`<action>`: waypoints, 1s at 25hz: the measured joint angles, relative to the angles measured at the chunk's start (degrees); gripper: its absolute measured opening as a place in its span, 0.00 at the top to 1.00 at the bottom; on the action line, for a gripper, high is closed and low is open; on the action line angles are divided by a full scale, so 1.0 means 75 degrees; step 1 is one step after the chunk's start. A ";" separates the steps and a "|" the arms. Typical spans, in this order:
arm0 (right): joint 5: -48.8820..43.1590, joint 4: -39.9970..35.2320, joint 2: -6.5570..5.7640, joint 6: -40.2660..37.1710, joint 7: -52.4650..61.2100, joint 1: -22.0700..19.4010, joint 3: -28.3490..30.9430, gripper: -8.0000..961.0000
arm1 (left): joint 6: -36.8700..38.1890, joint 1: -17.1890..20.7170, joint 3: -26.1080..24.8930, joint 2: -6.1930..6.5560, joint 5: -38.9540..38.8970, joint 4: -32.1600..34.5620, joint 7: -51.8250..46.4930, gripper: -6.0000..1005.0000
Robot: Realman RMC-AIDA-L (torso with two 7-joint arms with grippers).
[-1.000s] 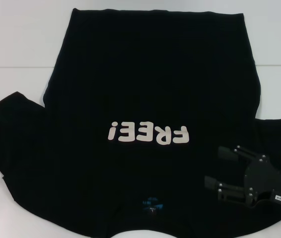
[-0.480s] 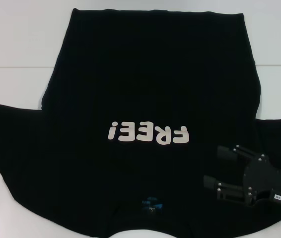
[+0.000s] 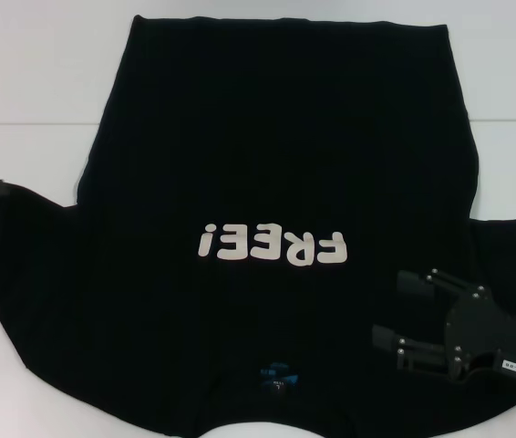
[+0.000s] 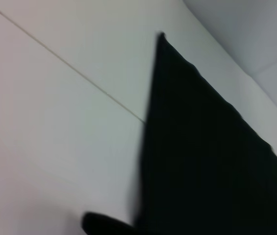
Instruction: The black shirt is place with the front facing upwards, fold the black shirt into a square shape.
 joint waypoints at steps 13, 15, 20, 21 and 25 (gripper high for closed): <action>0.0000 0.0102 0.0002 -0.0009 -0.0012 -0.0024 -0.0025 0.07 | 0.0791 -0.0575 0.0038 -0.0589 -0.0201 -0.0113 -0.0381 0.97; 0.0000 0.0103 0.0005 -0.0009 -0.0015 -0.0037 -0.0030 0.07 | 0.0716 -0.0596 0.0035 -0.0731 -0.0252 -0.0247 -0.0335 0.97; 0.0001 0.0102 0.0002 -0.0027 -0.0017 -0.0048 -0.0033 0.07 | 0.0277 -0.0573 0.0004 -0.1056 -0.0395 -0.0611 0.0078 0.97; 0.0000 0.0102 0.0002 -0.0030 -0.0018 -0.0048 -0.0033 0.07 | 0.0211 -0.0551 0.0002 -0.1092 -0.0482 -0.0684 0.0188 0.96; 0.0000 0.0099 0.0000 -0.0037 -0.0017 -0.0047 -0.0036 0.07 | 0.0017 -0.0489 -0.0002 -0.1162 -0.1006 -0.1217 0.0751 0.93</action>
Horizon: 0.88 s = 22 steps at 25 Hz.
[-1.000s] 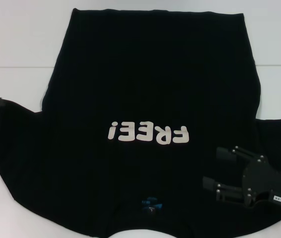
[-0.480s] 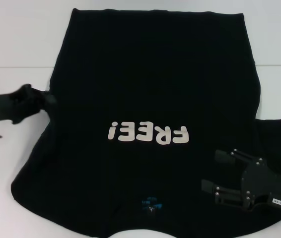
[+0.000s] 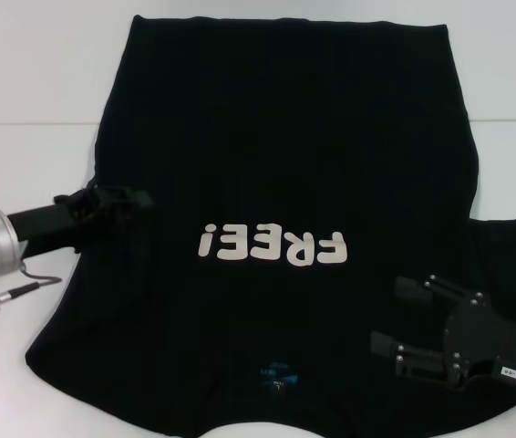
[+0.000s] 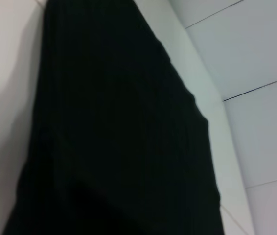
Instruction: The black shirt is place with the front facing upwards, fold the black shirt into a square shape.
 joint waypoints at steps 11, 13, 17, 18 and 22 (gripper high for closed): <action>0.0001 -0.0001 0.0000 -0.0025 0.0005 0.0000 0.0011 0.07 | -0.0324 0.0140 -0.0013 0.0042 -0.0592 -0.0884 0.0276 0.48; 0.0001 -0.0001 0.0001 -0.0034 0.0005 -0.0003 0.0020 0.07 | -0.0306 0.0251 -0.0018 0.0103 -0.0602 -0.0873 0.0230 0.43; 0.0001 -0.0001 0.0000 -0.0042 0.0005 -0.0009 0.0039 0.07 | -0.0350 0.0463 -0.0024 0.0193 -0.0617 -0.0881 0.0137 0.32; 0.0001 -0.0001 0.0001 -0.0043 0.0005 -0.0010 0.0040 0.07 | -0.0372 0.0499 -0.0024 0.0198 -0.0617 -0.0887 0.0131 0.30; 0.0001 -0.0001 0.0001 -0.0043 0.0005 -0.0006 0.0030 0.07 | -0.0642 0.0588 -0.0025 0.0201 -0.0582 -0.0879 0.0133 0.24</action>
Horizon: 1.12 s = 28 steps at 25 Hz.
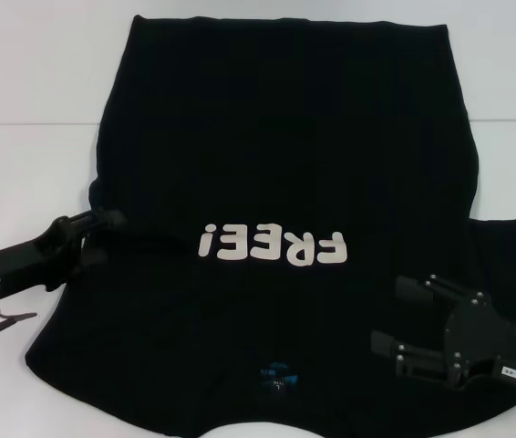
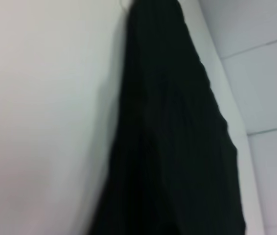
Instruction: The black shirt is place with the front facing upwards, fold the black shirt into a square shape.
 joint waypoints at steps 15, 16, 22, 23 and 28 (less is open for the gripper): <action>0.0000 0.0001 0.0000 0.0000 0.0012 0.0000 -0.0032 0.07 | -0.1136 -0.0320 0.0027 -0.0078 -0.0038 0.0025 0.0184 0.22; 0.0000 0.0001 0.0000 0.0001 0.0012 -0.0001 -0.0032 0.07 | -0.1151 -0.0349 0.0042 -0.0080 -0.0038 0.0014 0.0189 0.22; 0.0000 0.0013 -0.0001 0.0002 0.0012 -0.0013 -0.0037 0.07 | -0.1317 -0.0663 0.0052 -0.0119 -0.0037 -0.0004 0.0271 0.22; 0.0000 0.0013 -0.0003 0.0002 0.0012 -0.0014 -0.0039 0.07 | -0.1316 -0.0746 0.0046 -0.0135 -0.0037 -0.0004 0.0277 0.22; 0.0000 0.0014 0.0002 0.0002 0.0012 -0.0018 -0.0043 0.07 | -0.1215 -0.0999 0.0026 -0.0211 -0.0353 -0.0020 0.0291 0.23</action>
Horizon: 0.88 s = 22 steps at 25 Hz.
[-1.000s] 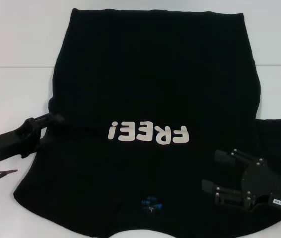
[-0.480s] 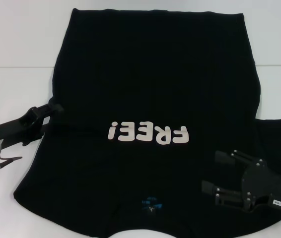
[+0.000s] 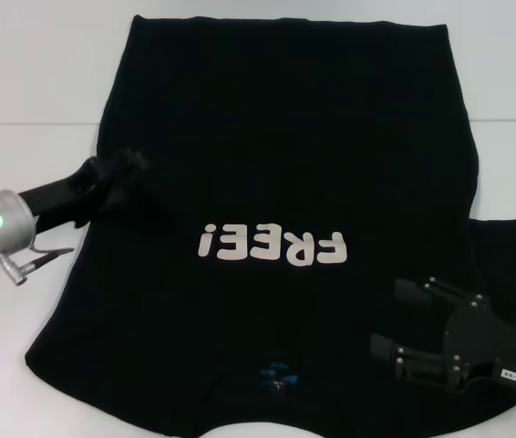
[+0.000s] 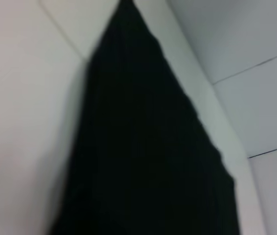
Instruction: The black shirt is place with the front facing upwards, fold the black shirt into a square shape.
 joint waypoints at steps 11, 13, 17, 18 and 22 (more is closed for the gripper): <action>0.0000 0.0081 -0.0014 -0.0013 -0.0015 -0.0007 0.0106 0.07 | 0.1572 0.0561 -0.0004 -0.0095 -0.1342 0.0021 0.2015 0.23; 0.0006 0.0081 -0.0016 -0.0014 -0.0004 -0.0008 0.0195 0.07 | 0.2025 0.0776 -0.0005 -0.0040 -0.1355 0.0046 0.2532 0.23; 0.0083 0.0081 -0.0016 -0.0025 0.0005 -0.0015 0.0339 0.07 | 0.2716 0.1206 0.0032 0.0093 -0.1337 0.0055 0.3287 0.23; 0.0095 0.0070 -0.0022 -0.0028 0.0106 -0.0021 0.0405 0.07 | 0.2956 0.1284 0.0064 0.0122 -0.1296 0.0066 0.3607 0.23; 0.0090 -0.0494 -0.0083 0.0007 0.1614 -0.0034 0.0658 0.07 | 0.4439 0.1651 0.0575 0.0279 -0.1137 0.0262 0.5756 0.23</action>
